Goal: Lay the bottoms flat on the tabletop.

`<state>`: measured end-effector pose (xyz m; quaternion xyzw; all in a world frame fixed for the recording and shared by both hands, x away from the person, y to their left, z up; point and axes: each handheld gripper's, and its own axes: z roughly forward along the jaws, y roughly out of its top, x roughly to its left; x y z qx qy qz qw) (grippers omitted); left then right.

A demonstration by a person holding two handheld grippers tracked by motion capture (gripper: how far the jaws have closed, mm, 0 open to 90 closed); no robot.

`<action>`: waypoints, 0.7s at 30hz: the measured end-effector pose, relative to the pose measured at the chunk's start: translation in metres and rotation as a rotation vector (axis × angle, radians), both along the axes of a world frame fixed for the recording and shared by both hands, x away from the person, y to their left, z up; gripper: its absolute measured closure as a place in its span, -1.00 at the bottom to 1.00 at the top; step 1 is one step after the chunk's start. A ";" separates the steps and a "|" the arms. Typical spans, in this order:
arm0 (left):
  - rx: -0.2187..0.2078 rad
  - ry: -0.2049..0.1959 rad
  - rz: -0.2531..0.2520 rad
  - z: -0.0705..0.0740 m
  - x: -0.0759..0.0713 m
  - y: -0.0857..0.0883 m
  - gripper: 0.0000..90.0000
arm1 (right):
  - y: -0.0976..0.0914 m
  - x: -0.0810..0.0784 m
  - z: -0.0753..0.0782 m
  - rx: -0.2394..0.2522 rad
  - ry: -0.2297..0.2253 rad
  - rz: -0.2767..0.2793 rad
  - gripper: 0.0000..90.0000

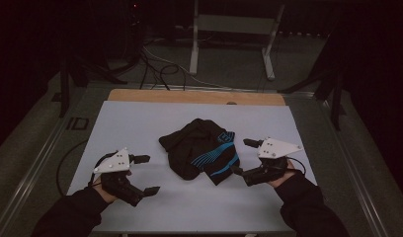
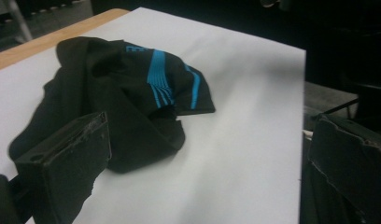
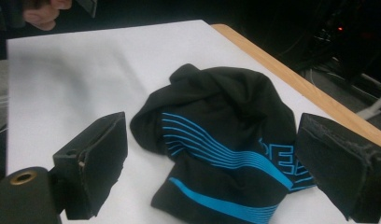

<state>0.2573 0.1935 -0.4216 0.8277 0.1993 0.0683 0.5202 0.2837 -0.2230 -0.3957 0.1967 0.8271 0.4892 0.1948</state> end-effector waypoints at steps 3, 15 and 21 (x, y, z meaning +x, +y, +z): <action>0.002 0.000 0.023 0.004 0.006 -0.004 -1.00 | 0.002 0.003 0.000 0.004 0.000 -0.014 -0.78; 0.046 0.004 0.157 0.002 0.025 -0.020 -1.00 | 0.020 0.025 -0.013 0.024 0.000 -0.153 -0.78; 0.073 0.005 0.195 -0.008 0.035 -0.034 -1.00 | 0.030 0.034 -0.023 0.029 0.015 -0.199 -0.78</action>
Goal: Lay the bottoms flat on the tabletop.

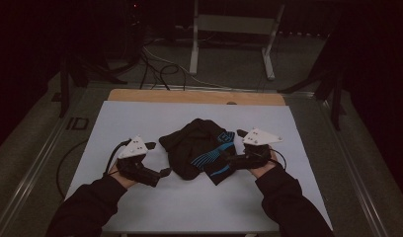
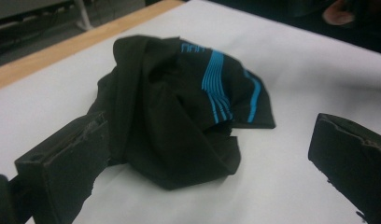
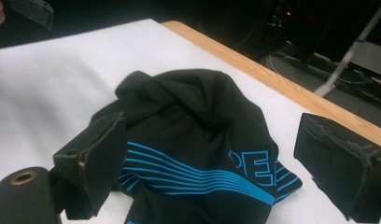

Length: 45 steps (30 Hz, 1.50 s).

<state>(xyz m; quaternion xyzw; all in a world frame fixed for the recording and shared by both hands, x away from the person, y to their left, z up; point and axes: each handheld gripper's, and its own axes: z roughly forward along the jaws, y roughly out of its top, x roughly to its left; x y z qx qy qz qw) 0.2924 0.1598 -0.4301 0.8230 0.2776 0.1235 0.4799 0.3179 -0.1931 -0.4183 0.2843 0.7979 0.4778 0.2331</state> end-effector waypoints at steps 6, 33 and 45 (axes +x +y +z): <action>0.009 0.019 0.000 -0.011 0.006 -0.012 -1.00 | 0.013 0.001 -0.015 -0.029 0.010 0.017 -0.78; 0.190 0.070 0.106 -0.066 0.035 -0.057 -0.62 | 0.074 -0.002 -0.088 -0.181 0.128 0.010 -0.21; 0.234 0.049 0.137 -0.070 0.035 -0.053 0.64 | 0.061 -0.001 -0.082 -0.208 0.117 0.000 0.85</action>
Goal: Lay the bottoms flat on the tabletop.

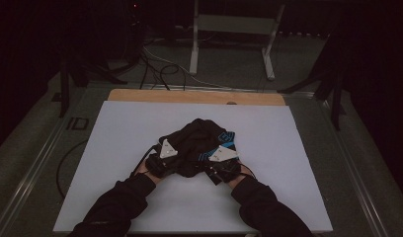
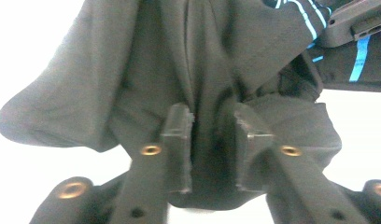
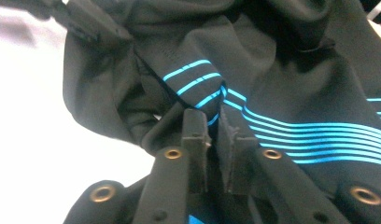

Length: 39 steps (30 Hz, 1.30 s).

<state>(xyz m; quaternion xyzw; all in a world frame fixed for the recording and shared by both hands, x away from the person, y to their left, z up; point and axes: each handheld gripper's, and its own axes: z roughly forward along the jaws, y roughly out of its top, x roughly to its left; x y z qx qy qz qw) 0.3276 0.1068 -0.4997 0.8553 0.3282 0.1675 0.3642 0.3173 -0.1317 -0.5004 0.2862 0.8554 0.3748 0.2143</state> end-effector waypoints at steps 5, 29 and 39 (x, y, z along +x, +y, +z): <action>0.001 -0.021 0.017 0.007 0.000 0.007 0.88 | -0.010 0.000 0.005 -0.002 -0.004 0.004 0.94; -0.004 -0.044 0.080 0.029 -0.014 0.049 0.94 | -0.077 -0.013 0.030 0.059 -0.023 -0.068 0.95; -0.002 -0.055 0.104 0.035 -0.020 0.067 0.94 | -0.103 -0.028 0.038 0.083 -0.035 -0.113 0.95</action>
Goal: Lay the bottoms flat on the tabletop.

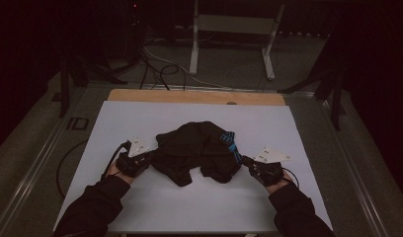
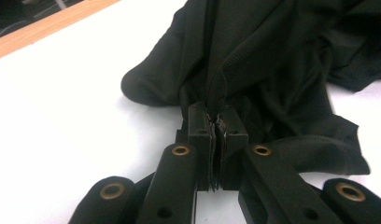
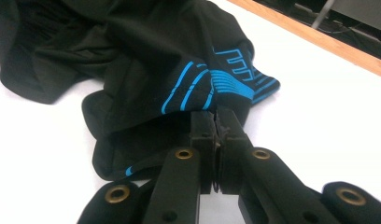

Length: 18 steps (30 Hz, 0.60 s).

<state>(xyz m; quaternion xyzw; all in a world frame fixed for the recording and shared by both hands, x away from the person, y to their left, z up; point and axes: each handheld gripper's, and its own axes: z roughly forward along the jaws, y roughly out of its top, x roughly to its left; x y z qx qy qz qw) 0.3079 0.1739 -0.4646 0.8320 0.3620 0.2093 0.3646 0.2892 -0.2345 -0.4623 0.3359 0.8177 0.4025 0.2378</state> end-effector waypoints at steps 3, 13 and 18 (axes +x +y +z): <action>-0.001 -0.006 0.009 0.002 -0.003 0.005 0.94 | -0.008 -0.003 0.001 0.001 0.003 -0.010 0.96; 0.006 -0.024 -0.012 0.010 -0.014 0.015 0.94 | -0.026 -0.014 0.008 0.020 0.004 -0.028 0.96; 0.007 -0.048 -0.043 0.020 -0.023 0.014 0.94 | -0.029 -0.019 0.013 0.038 -0.003 -0.023 0.96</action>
